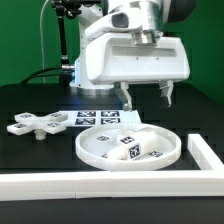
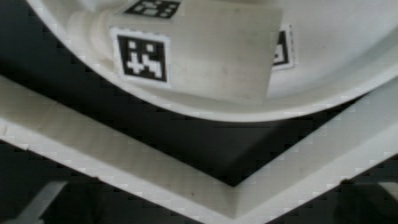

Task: Assemble round table

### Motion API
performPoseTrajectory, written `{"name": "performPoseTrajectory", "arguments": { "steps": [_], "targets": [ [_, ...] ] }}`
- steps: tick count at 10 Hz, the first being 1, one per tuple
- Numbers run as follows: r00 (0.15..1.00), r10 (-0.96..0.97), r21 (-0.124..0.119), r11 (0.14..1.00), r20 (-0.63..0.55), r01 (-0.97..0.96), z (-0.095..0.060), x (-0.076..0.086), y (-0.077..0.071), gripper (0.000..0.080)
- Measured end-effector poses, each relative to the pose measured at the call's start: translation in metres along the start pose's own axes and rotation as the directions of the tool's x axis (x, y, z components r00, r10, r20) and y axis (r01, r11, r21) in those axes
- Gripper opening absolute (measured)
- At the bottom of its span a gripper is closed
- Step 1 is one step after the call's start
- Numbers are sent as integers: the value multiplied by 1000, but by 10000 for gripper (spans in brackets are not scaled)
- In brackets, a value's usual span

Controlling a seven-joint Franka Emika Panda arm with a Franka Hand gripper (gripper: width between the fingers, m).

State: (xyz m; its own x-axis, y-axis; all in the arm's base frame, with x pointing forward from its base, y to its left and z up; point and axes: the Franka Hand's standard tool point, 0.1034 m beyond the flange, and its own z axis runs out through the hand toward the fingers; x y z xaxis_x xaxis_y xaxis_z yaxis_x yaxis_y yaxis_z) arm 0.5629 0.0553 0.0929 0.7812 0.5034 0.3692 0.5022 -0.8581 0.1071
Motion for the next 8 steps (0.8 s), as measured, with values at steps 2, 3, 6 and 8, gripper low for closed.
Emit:
{"name": "performPoseTrajectory", "arguments": {
  "steps": [2,3,6,8],
  "targets": [
    [1000,3,3,1000,5,-3,1,-2,-1,649],
    [999,-14,41,999,47,12,3,-2,-8,649],
    [953,-300,37,954,47,299,11,8,20,649],
    [947,-319,38,947,46,318,13,12,20,649]
  ]
}}
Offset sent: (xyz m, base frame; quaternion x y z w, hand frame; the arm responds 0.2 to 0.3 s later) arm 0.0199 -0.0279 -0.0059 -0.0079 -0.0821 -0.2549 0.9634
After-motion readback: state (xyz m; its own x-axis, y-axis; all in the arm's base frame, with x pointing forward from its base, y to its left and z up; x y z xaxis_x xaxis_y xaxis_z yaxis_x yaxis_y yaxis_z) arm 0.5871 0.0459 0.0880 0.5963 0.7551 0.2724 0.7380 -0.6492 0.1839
